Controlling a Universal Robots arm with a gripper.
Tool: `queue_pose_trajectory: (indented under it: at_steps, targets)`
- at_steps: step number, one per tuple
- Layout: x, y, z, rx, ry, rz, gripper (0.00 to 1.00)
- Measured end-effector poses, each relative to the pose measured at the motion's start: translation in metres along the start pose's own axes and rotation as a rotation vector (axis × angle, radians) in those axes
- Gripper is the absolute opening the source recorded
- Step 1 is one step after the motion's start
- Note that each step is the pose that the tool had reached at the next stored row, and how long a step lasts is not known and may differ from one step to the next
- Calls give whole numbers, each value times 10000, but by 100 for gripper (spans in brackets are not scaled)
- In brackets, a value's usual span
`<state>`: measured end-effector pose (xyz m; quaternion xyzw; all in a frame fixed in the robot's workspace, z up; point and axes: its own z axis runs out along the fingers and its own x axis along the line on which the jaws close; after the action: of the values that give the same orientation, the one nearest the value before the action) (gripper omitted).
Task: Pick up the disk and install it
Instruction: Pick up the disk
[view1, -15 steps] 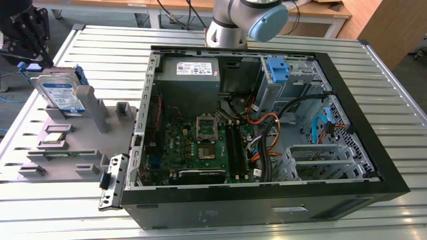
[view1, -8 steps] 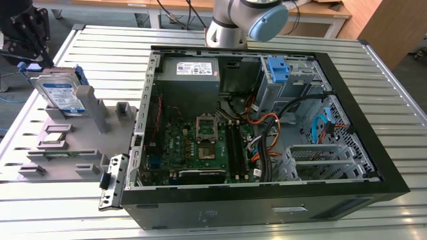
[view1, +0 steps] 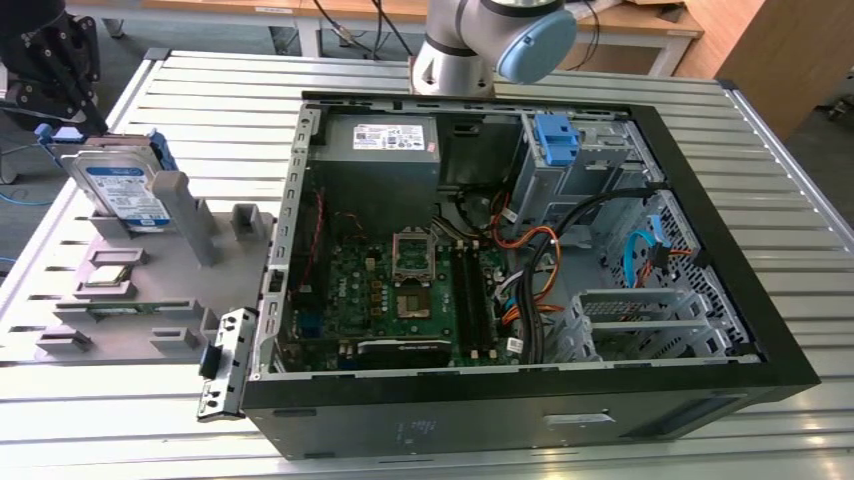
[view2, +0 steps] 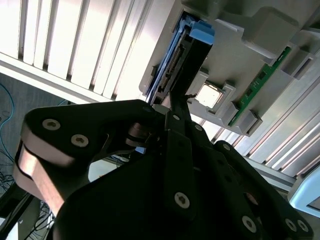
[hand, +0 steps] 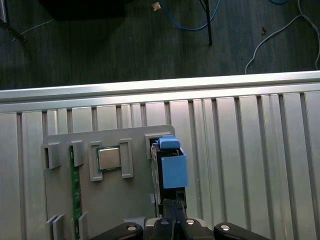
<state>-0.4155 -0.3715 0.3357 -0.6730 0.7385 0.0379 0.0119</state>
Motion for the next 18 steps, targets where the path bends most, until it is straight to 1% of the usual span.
queue_pose_trajectory:
  at_steps: [1,2,4,5,7,8,10,11,12,13,14,18]
  targets:
    - [0,0,0,0,0,0,17]
    - [0,0,0,0,0,0,17]
    - [0,0,0,0,0,0,29]
    - [0,0,0,1,-1,0,29]
    - [0,0,0,0,-1,0,41]
    - [0,0,0,0,-1,0,41]
    - [0,0,0,0,-1,0,53]
    - [0,0,0,0,-1,0,53]
    - [0,0,0,0,-1,0,58]
    - [0,0,0,0,-1,0,58]
    - [0,0,0,0,-1,0,65]
    - [0,0,8,1,-2,-14,65]
